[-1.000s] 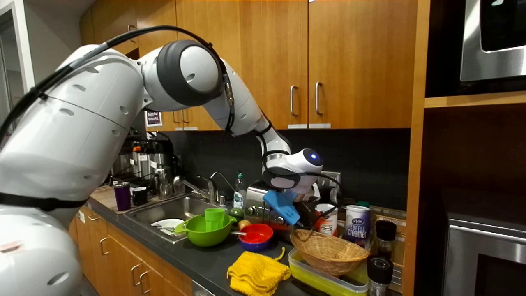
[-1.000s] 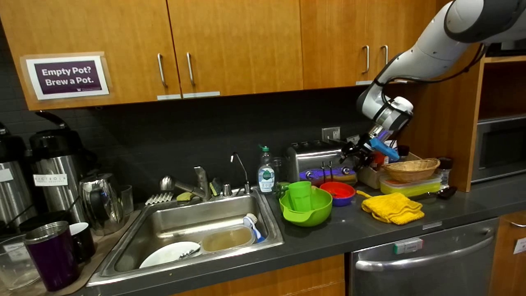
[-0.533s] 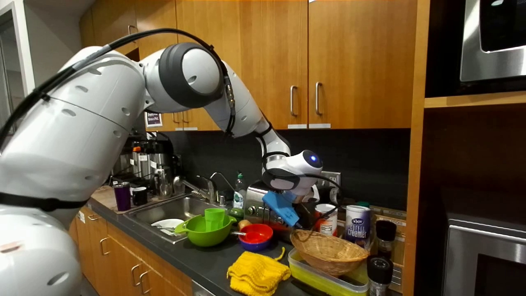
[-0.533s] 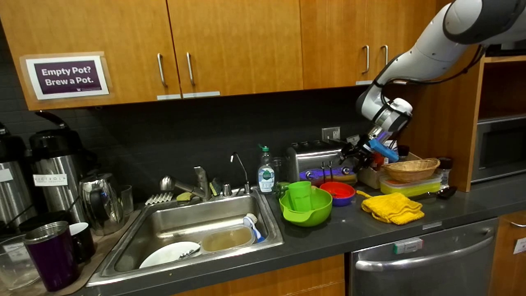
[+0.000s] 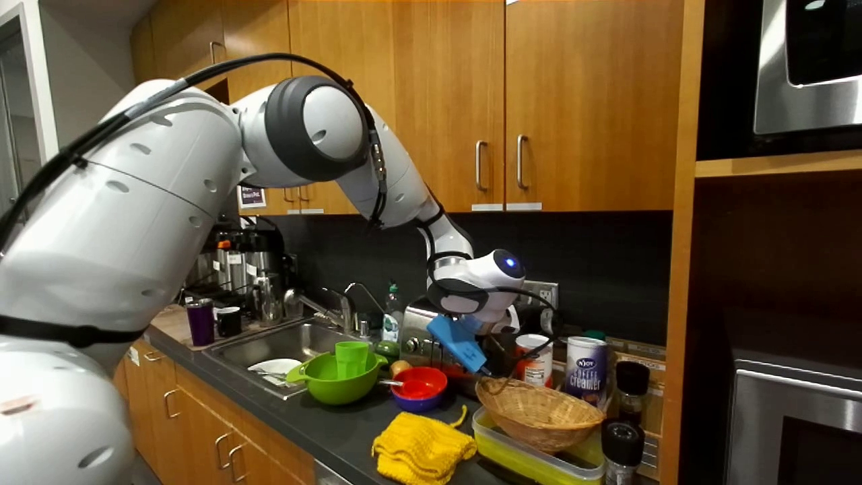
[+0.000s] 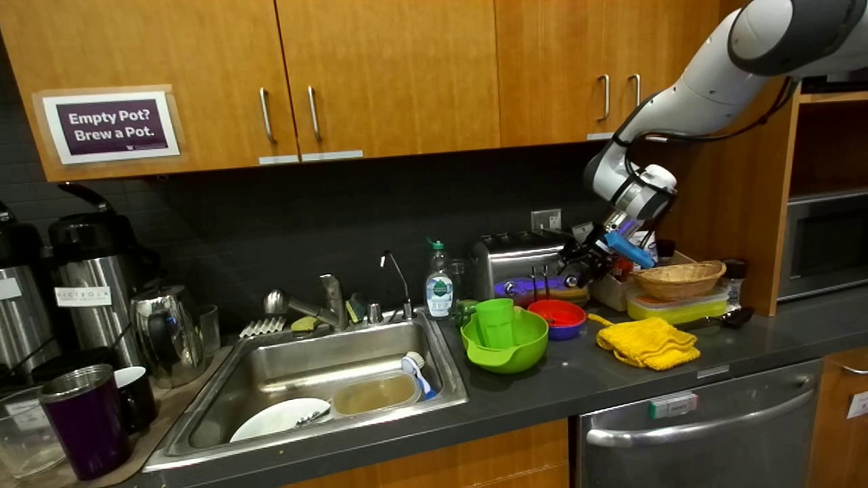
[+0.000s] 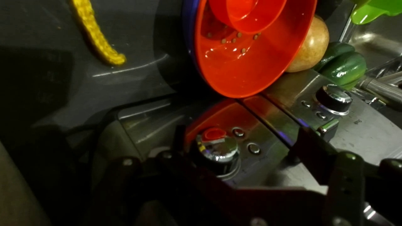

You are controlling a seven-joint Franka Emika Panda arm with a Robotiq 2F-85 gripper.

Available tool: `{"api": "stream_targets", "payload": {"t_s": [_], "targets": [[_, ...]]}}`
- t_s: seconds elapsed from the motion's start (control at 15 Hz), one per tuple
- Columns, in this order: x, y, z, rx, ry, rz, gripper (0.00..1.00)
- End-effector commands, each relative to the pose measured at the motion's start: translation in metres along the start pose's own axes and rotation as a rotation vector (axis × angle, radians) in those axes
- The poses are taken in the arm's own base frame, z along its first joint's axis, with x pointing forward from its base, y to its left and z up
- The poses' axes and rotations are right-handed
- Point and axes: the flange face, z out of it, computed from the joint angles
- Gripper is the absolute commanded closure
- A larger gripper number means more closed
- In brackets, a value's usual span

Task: Turn the knob to the right

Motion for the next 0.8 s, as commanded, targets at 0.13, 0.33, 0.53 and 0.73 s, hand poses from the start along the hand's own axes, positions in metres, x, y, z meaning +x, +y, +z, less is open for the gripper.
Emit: {"api": "stream_targets", "payload": {"t_s": [0.13,0.33,0.53,0.73], "targets": [[0.0088,-0.0073,0.0051,0.0,0.024,-0.004,0.12],[0.0105,-0.0069,0.0047,-0.012,0.035,-0.006,0.21],[0.0111,-0.006,0.0056,-0.014,0.044,-0.003,0.45],[0.0101,-0.0024,0.0025,-0.022,0.051,0.003,0.66]]}}
